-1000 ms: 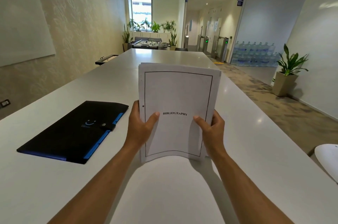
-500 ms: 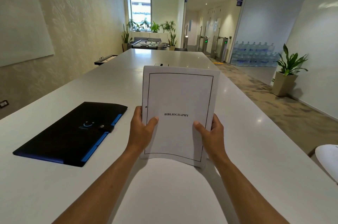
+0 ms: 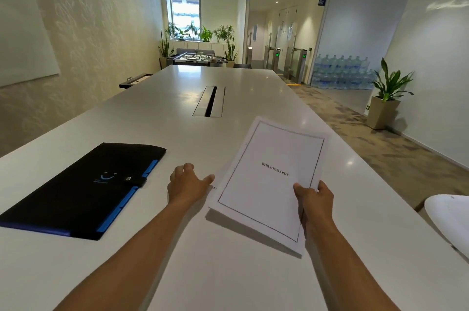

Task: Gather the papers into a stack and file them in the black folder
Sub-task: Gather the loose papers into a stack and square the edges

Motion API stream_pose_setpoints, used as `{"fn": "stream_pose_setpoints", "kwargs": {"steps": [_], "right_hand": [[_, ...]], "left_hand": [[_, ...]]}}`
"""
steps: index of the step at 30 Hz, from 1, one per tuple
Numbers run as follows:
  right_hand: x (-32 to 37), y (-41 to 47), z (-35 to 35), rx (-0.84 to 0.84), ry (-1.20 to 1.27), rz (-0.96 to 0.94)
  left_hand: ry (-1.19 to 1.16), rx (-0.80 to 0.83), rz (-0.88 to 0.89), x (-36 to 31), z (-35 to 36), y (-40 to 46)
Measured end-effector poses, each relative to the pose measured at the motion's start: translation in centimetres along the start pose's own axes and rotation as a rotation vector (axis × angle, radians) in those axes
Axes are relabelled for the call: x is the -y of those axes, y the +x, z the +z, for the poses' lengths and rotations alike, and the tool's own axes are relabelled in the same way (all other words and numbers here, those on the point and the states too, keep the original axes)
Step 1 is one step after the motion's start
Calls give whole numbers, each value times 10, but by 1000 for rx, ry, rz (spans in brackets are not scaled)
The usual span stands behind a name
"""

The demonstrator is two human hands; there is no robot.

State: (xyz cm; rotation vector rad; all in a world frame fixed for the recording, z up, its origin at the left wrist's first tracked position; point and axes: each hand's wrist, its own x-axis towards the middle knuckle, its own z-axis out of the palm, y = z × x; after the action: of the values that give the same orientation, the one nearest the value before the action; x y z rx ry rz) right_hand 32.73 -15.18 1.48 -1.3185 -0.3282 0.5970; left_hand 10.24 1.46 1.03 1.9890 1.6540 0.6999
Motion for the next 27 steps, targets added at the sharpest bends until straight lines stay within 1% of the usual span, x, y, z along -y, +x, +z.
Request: {"fn": "stream_pose_setpoints", "kwargs": {"steps": [2, 4, 6, 9, 14, 19, 22, 27], "right_hand": [[-11, 10, -7, -46, -86, 47], [-18, 15, -9, -93, -194, 67], [-20, 17, -7, -130, -305, 64], [-17, 14, -3, -134, -406, 25], [-19, 12, 4, -131, -507, -28], [-21, 8, 7, -193, -543, -60], [-19, 10, 7, -172, -542, -31], [-19, 13, 9, -138, -494, 15]], "left_hand": [[44, 37, 7, 4, 8, 1], [136, 44, 44, 5, 14, 1], [241, 49, 75, 2, 16, 3], [294, 71, 102, -8, 15, 6], [211, 174, 84, -29, 20, 12], [135, 183, 51, -45, 22, 15], [68, 210, 18, -49, 24, 18], [-79, 320, -56, -51, 24, 30]]}}
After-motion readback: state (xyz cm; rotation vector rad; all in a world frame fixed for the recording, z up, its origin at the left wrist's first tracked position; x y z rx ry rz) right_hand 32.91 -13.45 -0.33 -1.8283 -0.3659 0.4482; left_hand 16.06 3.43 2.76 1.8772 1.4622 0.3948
